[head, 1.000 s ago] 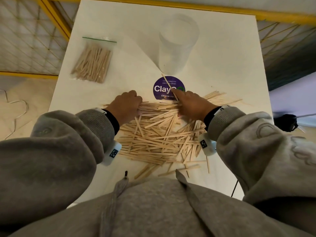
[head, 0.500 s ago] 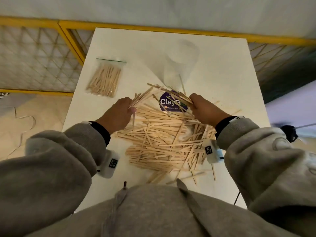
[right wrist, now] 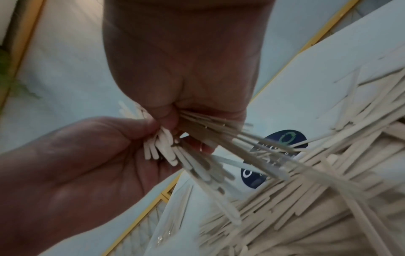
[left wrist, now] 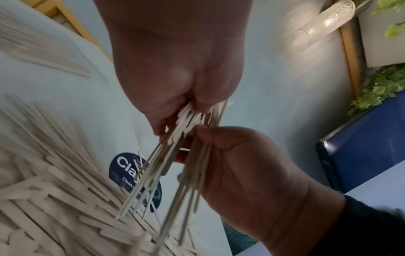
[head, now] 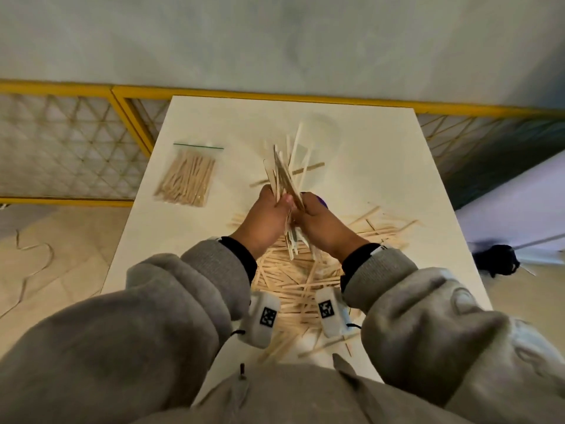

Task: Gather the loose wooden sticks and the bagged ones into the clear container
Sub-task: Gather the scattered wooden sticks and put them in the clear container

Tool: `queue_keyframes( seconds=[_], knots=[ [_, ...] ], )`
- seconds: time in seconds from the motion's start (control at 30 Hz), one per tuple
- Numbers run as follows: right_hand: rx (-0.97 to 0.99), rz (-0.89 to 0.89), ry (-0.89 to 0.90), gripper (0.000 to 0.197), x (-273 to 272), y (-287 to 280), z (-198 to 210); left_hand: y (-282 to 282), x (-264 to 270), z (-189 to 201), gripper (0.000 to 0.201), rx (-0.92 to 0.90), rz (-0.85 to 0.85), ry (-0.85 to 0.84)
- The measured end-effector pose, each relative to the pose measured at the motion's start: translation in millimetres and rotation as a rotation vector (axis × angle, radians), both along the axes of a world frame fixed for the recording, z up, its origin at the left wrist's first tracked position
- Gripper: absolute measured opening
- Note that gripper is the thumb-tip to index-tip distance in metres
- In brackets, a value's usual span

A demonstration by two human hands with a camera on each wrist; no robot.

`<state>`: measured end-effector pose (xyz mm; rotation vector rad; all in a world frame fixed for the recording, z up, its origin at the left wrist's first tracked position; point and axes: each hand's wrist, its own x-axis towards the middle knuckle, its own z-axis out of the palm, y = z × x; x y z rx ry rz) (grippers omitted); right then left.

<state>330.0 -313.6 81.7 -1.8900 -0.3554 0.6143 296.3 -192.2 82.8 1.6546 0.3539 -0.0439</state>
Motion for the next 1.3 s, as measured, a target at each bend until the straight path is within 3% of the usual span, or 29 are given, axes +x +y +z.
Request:
queue_keyframes(
  seconds=[0.23,0.33,0.43,0.53,0.67,0.73,0.87,0.93,1.03,1.13,1.3],
  knots=[
    [0.123,-0.015,0.098,0.034,-0.4,-8.0,6.7,-6.4,-0.1,-3.8,0.020,-0.214,-0.024,0.040],
    [0.153,0.041,0.166,0.047,1.9,-10.4,6.5,-6.6,2.0,-1.6,0.016,-0.285,-0.054,0.069],
    [0.140,0.100,0.162,0.057,1.2,-9.5,8.4,-4.7,4.9,2.8,0.031,-0.361,-0.057,0.094],
    [0.136,0.156,0.127,0.045,2.3,-9.4,12.7,-0.2,8.6,12.0,0.040,-0.328,-0.077,0.077],
    [0.039,0.196,0.096,0.008,9.4,-7.1,12.8,0.2,12.0,25.9,0.039,-0.198,-0.058,-0.004],
    [0.044,0.186,0.097,0.012,7.7,-4.3,17.3,-1.2,12.5,26.9,0.042,-0.138,-0.034,-0.004],
    [0.159,0.147,0.151,0.039,4.5,1.7,19.9,-3.2,11.6,25.7,0.041,-0.133,-0.057,0.017],
    [0.208,0.108,0.225,0.035,4.4,3.9,18.6,-1.5,10.3,28.8,0.037,-0.158,-0.066,0.016],
    [0.229,0.111,0.282,0.011,4.8,2.2,19.5,6.1,12.0,42.6,0.034,-0.258,-0.126,-0.053],
    [0.219,0.130,0.317,0.004,4.5,-1.6,19.7,12.1,21.0,56.6,0.033,-0.380,-0.057,-0.093],
    [0.161,0.092,0.192,0.021,-1.8,3.4,28.8,2.4,19.4,56.1,0.012,-0.294,-0.046,-0.082]
  ],
)
